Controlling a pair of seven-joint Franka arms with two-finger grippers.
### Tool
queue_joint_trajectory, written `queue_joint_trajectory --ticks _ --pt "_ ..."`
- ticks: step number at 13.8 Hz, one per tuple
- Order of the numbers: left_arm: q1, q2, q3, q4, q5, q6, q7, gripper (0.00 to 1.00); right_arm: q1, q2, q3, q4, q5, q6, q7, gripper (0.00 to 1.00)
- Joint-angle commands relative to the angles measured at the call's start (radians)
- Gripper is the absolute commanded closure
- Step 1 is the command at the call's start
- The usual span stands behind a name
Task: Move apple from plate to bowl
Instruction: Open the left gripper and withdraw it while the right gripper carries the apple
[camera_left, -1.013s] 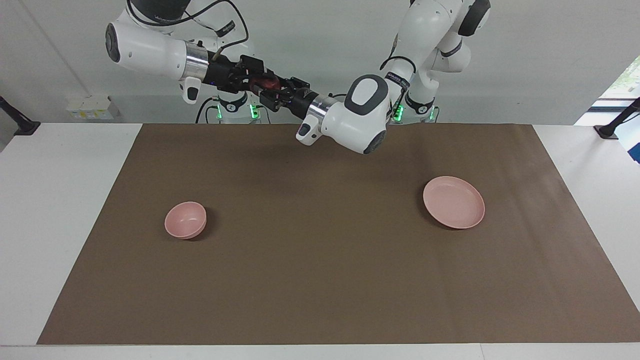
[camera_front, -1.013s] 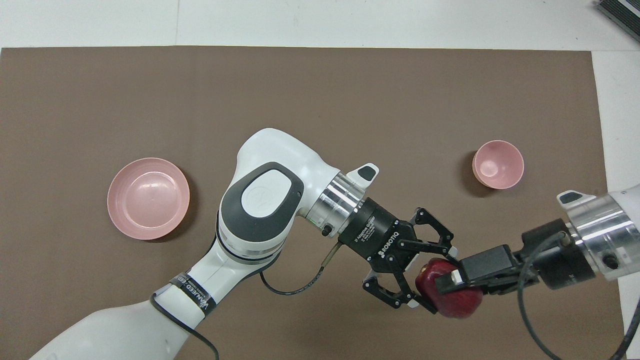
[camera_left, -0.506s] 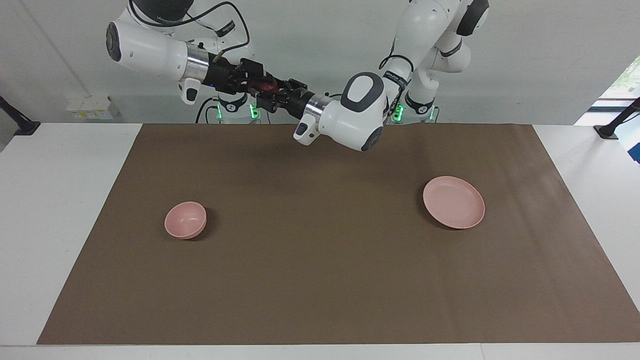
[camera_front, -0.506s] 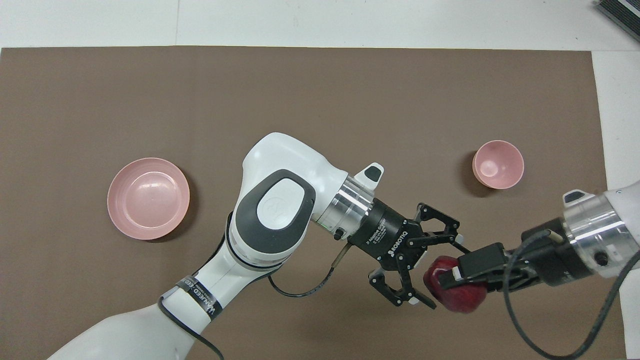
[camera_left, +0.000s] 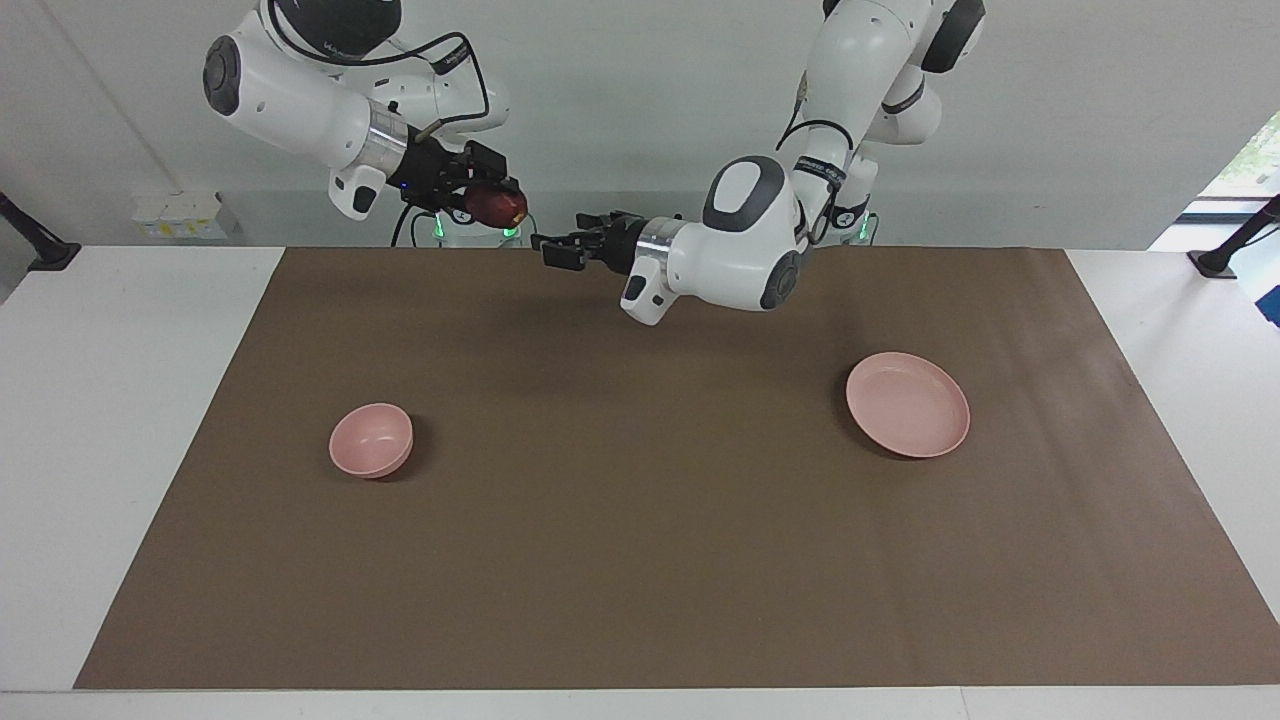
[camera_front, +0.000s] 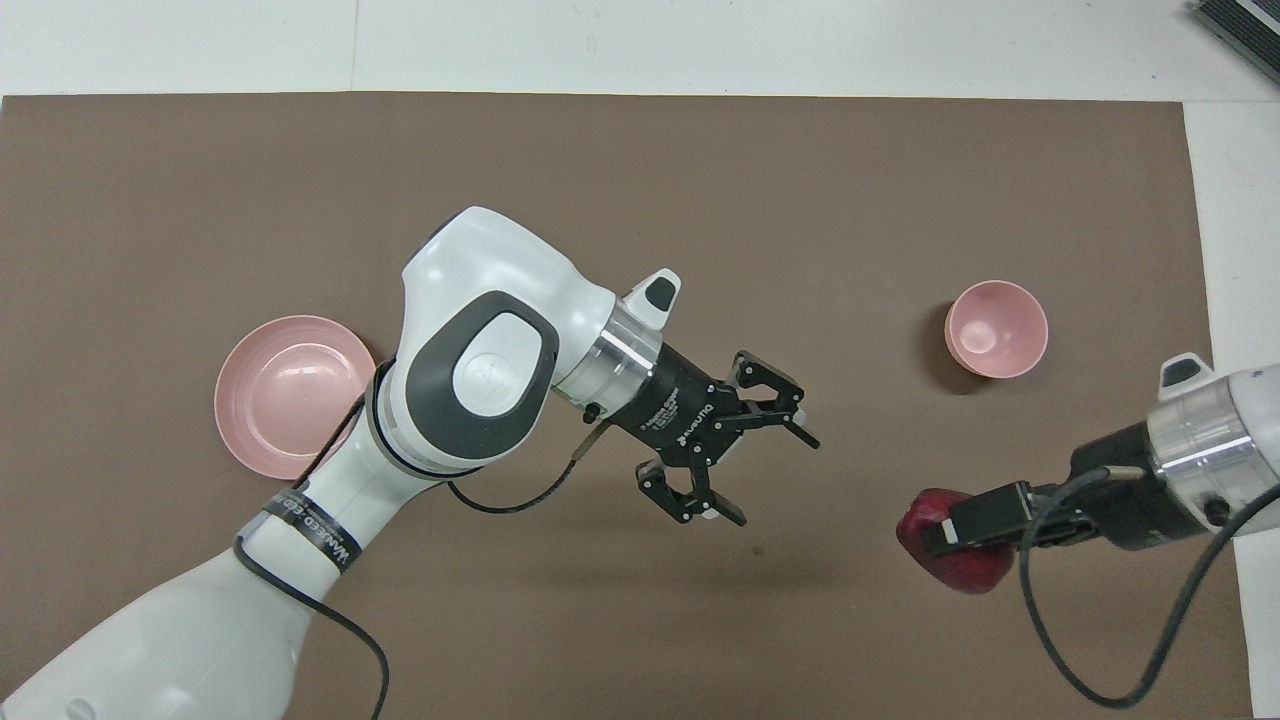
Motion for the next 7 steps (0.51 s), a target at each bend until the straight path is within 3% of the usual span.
queue_joint_trajectory --ticks 1,4,7 --pt "0.037 0.002 0.006 -0.002 0.192 0.022 0.095 0.0 0.002 0.02 0.009 0.018 -0.147 0.087 -0.076 1.0" --pt "0.07 0.002 0.028 -0.002 0.456 0.018 0.104 0.0 0.006 0.091 0.009 0.018 -0.241 0.222 -0.157 1.0" --pt "0.164 0.0 0.034 -0.005 0.671 0.03 0.109 0.0 0.025 0.212 0.01 0.047 -0.38 0.377 -0.249 1.0"
